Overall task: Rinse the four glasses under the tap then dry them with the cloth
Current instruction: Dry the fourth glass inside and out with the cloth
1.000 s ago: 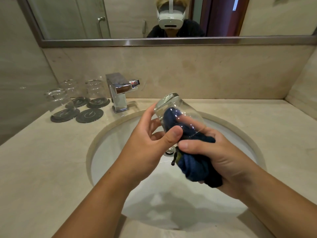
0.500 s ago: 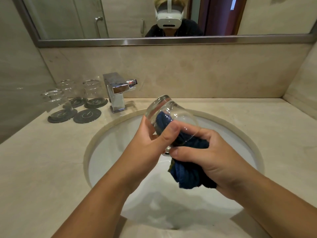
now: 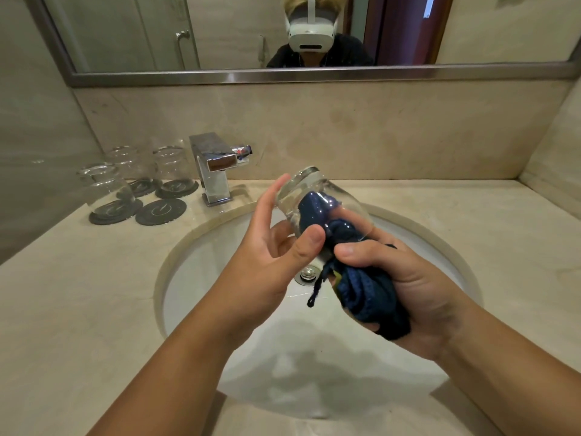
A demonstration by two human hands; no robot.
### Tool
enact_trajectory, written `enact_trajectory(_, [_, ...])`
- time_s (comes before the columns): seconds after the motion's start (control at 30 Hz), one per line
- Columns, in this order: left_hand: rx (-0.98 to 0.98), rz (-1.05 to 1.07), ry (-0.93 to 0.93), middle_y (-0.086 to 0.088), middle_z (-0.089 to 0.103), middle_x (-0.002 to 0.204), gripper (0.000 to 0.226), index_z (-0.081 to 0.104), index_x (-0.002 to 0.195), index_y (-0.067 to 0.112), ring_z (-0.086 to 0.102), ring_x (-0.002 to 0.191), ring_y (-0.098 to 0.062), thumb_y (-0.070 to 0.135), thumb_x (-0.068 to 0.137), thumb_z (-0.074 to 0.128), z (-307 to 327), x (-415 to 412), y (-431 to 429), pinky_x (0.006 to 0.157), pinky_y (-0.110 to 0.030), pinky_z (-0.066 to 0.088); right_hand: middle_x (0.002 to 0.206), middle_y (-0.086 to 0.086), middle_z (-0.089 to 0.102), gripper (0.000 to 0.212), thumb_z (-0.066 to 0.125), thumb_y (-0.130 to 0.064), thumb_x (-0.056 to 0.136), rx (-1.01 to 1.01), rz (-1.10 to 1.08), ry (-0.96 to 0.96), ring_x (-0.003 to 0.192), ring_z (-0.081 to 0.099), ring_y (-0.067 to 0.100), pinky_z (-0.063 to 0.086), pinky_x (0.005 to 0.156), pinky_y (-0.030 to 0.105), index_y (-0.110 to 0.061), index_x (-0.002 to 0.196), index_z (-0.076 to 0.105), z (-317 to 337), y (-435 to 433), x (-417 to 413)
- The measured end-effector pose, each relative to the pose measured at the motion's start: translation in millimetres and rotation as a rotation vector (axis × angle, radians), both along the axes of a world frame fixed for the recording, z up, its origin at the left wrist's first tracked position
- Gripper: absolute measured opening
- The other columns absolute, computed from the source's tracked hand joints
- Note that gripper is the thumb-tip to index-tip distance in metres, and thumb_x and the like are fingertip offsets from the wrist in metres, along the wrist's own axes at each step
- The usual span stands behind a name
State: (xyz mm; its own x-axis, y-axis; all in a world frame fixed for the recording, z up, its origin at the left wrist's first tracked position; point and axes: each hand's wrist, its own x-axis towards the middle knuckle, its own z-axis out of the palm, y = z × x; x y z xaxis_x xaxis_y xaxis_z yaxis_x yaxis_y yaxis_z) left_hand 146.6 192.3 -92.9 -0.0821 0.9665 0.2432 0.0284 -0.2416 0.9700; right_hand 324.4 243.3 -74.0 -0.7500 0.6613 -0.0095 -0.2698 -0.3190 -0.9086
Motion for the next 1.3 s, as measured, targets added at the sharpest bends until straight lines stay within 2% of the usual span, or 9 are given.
enact_trajectory(0.1, [-0.021,0.072,0.022,0.003,0.069,0.135,0.079,0.043,0.150,0.055,0.070,0.113,-0.005,0.063,0.078,0.074,0,1,0,0.093,-0.030,0.046,0.122,0.018,0.076,0.053,0.081,-0.015,0.076,0.046,-0.099,-0.064,0.061,0.068,0.019,0.040,0.045,0.024,-0.040,0.122,0.077,3,-7,-4])
enact_trajectory(0.23, [-0.048,0.087,0.022,0.001,0.071,0.131,0.079,0.050,0.143,0.039,0.075,0.114,-0.014,0.069,0.074,0.074,-5,4,0,0.102,-0.047,0.055,0.089,0.007,0.078,0.047,0.083,-0.007,0.079,0.157,-0.165,-0.187,0.068,0.075,0.028,0.045,0.047,0.029,-0.037,0.115,0.080,6,-15,-8])
enact_trajectory(0.37, [-0.060,0.090,-0.010,0.000,0.071,0.136,0.083,0.053,0.142,0.034,0.073,0.122,-0.023,0.070,0.074,0.083,-6,1,2,0.111,-0.058,0.052,0.086,0.008,0.077,0.051,0.081,-0.020,0.075,0.112,-0.110,-0.214,0.066,0.074,0.027,0.042,0.045,0.026,-0.040,0.121,0.076,9,-14,-5])
enact_trajectory(0.5, [-0.043,0.058,-0.023,0.003,0.068,0.144,0.094,0.050,0.149,0.036,0.069,0.129,-0.019,0.075,0.070,0.083,-3,-2,0,0.104,-0.039,0.051,0.112,0.015,0.072,0.055,0.082,-0.023,0.072,0.038,-0.019,-0.101,0.068,0.067,0.020,0.041,0.051,0.026,-0.041,0.124,0.076,7,-9,-2])
enact_trajectory(0.7, [-0.049,-0.011,-0.035,-0.001,0.070,0.143,0.075,0.030,0.163,0.033,0.062,0.138,-0.019,0.035,0.098,0.069,-1,-1,-1,0.121,-0.048,0.040,0.115,0.008,0.074,0.050,0.074,-0.017,0.077,0.004,-0.045,-0.054,0.056,0.065,0.014,0.037,0.040,0.021,-0.040,0.121,0.078,6,-6,-2])
enact_trajectory(0.87, [-0.050,-0.003,-0.010,0.005,0.072,0.137,0.068,0.047,0.149,0.040,0.067,0.129,-0.017,0.058,0.087,0.068,0,1,-2,0.115,-0.056,0.046,0.104,0.005,0.081,0.044,0.077,-0.019,0.075,0.105,-0.096,-0.114,0.063,0.072,0.022,0.042,0.052,0.030,-0.044,0.111,0.080,10,-13,-4])
enact_trajectory(1.07, [-0.034,0.076,0.035,0.010,0.069,0.141,0.097,0.033,0.162,0.034,0.071,0.123,-0.007,0.053,0.081,0.082,-2,-2,0,0.093,-0.027,0.058,0.116,0.030,0.071,0.055,0.082,-0.026,0.071,0.062,-0.014,-0.092,0.071,0.069,0.020,0.042,0.059,0.028,-0.039,0.124,0.077,9,-10,-2])
enact_trajectory(1.2, [-0.038,0.012,0.003,0.001,0.060,0.155,0.120,0.021,0.168,0.032,0.060,0.141,-0.018,0.056,0.075,0.092,-1,-7,-2,0.120,-0.051,0.044,0.094,0.007,0.070,0.056,0.083,-0.019,0.065,-0.069,0.045,0.035,0.058,0.055,0.013,0.039,0.036,0.019,-0.029,0.120,0.079,5,-4,0])
enact_trajectory(1.3, [-0.036,-0.076,-0.035,-0.003,0.061,0.154,0.099,0.018,0.169,0.029,0.058,0.144,-0.022,0.032,0.093,0.081,4,-6,-4,0.121,-0.047,0.045,0.091,0.002,0.072,0.063,0.093,-0.022,0.061,-0.085,0.146,0.114,0.062,0.051,0.011,0.040,0.034,0.018,-0.030,0.121,0.078,4,-2,3])
